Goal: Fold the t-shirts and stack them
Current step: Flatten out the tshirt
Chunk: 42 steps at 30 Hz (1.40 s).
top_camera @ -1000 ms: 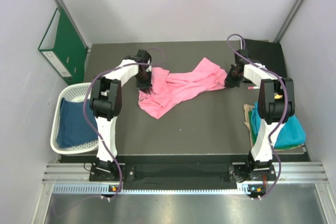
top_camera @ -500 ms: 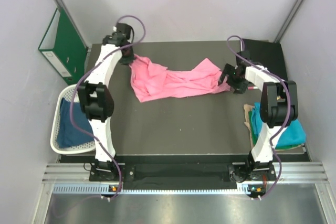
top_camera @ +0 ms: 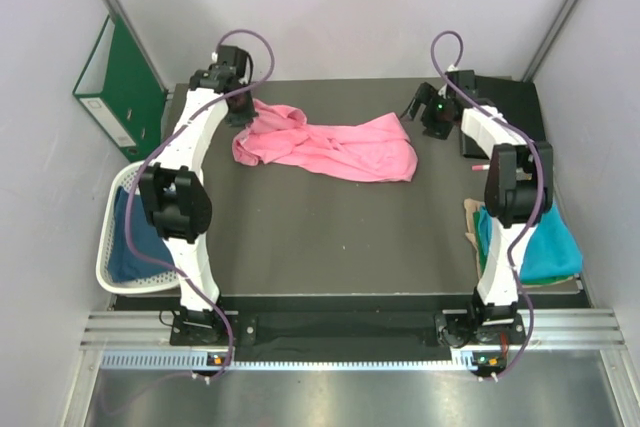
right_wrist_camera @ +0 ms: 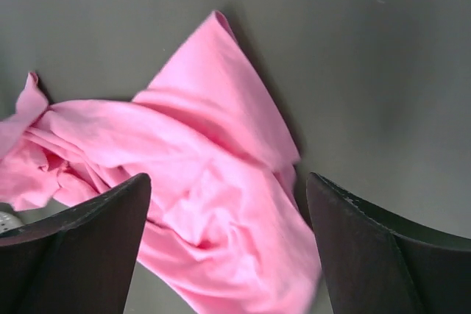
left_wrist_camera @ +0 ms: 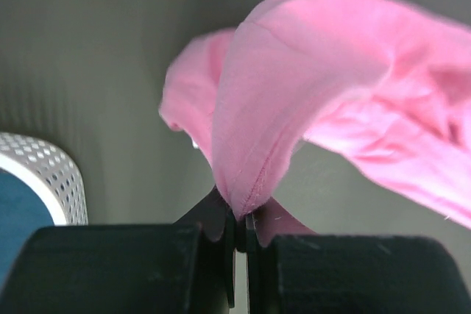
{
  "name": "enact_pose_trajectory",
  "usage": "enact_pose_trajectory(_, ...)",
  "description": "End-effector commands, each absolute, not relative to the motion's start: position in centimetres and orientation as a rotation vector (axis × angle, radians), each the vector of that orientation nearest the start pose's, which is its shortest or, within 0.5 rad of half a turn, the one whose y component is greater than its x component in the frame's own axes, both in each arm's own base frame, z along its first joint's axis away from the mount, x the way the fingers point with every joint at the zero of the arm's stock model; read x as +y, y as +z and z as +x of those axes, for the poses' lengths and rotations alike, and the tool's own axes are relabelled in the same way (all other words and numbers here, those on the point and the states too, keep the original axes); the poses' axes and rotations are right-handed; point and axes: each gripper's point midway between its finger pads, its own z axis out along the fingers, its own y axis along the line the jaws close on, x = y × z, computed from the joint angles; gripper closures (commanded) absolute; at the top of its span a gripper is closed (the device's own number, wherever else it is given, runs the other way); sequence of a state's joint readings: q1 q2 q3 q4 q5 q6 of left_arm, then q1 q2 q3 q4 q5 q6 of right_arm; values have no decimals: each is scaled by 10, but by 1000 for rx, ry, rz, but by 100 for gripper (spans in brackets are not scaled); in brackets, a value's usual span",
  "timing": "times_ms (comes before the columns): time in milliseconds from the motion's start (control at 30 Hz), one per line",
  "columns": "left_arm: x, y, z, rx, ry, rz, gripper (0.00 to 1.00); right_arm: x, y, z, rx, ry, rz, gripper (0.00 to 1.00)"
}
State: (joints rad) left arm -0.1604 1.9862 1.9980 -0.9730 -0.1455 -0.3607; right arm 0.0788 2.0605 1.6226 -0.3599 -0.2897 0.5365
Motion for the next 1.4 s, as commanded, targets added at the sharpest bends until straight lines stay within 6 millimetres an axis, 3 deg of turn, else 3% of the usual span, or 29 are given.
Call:
enact_pose_trajectory(0,-65,185,461,2540,-25,-307,100,152,111,558,2328,834,399,19)
enact_pose_trajectory(133,-61,175,448,2574,-2,-298,100,158,99,570,2336,819,461,24)
enact_pose_trajectory(333,-60,163,440,2605,9,-294,100,154,76,573,2384,767,516,45)
enact_pose_trajectory(400,-60,160,441,2609,11,-294,100,152,66,571,2407,743,532,78)
enact_pose_trajectory(467,-60,159,442,2610,9,-291,100,151,63,569,2418,724,540,99)
enact_pose_trajectory(567,-59,156,442,2617,22,-289,100,145,65,565,2413,680,552,100)
enact_pose_trajectory(767,-56,149,440,2634,50,-290,100,135,143,569,2253,645,497,100)
enact_pose_trajectory(867,-55,145,439,2645,55,-286,100,135,172,564,2227,655,454,100)
enact_pose_trajectory(967,-54,141,439,2655,67,-277,100,133,186,547,2238,653,428,100)
enact_pose_trajectory(1100,-53,136,439,2671,81,-259,100,134,166,514,2363,645,420,100)
enact_pose_trajectory(1133,-53,135,439,2674,83,-257,100,134,150,501,2420,644,427,100)
enact_pose_trajectory(1200,-53,131,439,2686,84,-249,100,135,137,477,2496,654,429,100)
enact_pose_trajectory(1233,-54,130,439,2690,83,-247,100,134,118,458,2560,651,445,100)
enact_pose_trajectory(1300,-54,126,439,2700,85,-244,100,138,113,440,2587,672,427,100)
enact_pose_trajectory(1367,-55,121,439,2709,84,-245,100,138,90,419,2666,650,438,100)
